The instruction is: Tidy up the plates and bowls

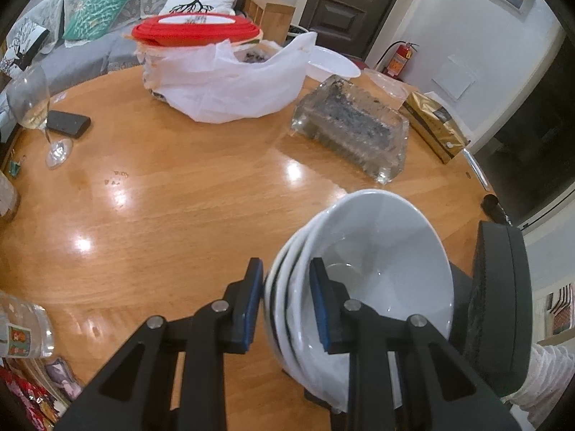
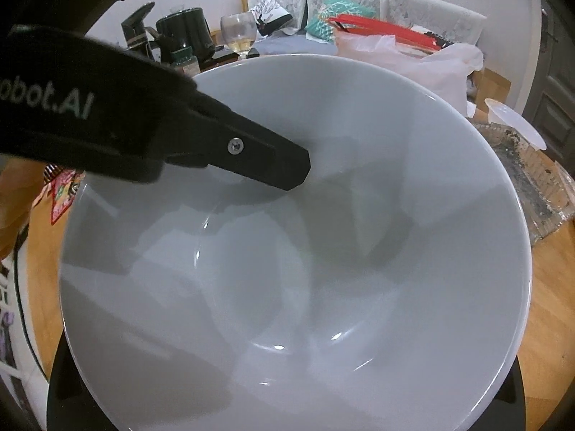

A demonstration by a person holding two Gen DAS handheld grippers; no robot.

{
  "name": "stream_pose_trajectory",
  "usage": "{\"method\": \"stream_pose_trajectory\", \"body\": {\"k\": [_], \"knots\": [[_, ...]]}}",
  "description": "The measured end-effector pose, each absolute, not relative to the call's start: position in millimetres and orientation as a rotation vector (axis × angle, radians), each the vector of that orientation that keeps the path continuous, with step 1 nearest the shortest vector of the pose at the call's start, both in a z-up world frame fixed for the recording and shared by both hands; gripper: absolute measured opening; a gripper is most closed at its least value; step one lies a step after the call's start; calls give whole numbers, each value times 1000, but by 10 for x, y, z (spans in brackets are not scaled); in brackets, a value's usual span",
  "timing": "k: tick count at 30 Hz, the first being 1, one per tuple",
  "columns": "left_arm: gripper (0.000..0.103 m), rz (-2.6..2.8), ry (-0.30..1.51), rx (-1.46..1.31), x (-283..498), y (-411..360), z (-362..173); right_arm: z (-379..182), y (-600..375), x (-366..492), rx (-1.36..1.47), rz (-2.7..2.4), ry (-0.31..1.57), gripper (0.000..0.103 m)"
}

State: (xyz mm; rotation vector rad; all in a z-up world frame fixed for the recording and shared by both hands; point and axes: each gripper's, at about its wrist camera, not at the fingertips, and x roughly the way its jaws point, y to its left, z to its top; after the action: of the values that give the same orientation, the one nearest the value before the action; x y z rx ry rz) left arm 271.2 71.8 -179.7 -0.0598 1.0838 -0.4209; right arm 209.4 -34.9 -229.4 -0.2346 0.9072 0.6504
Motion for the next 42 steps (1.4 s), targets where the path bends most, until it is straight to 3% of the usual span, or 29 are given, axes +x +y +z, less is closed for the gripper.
{"method": "stream_pose_trajectory", "body": {"k": [42], "knots": [[23,-414,986,6,1273,218,-1029,-1588,-740,1339,-258,639,824,101]]}}
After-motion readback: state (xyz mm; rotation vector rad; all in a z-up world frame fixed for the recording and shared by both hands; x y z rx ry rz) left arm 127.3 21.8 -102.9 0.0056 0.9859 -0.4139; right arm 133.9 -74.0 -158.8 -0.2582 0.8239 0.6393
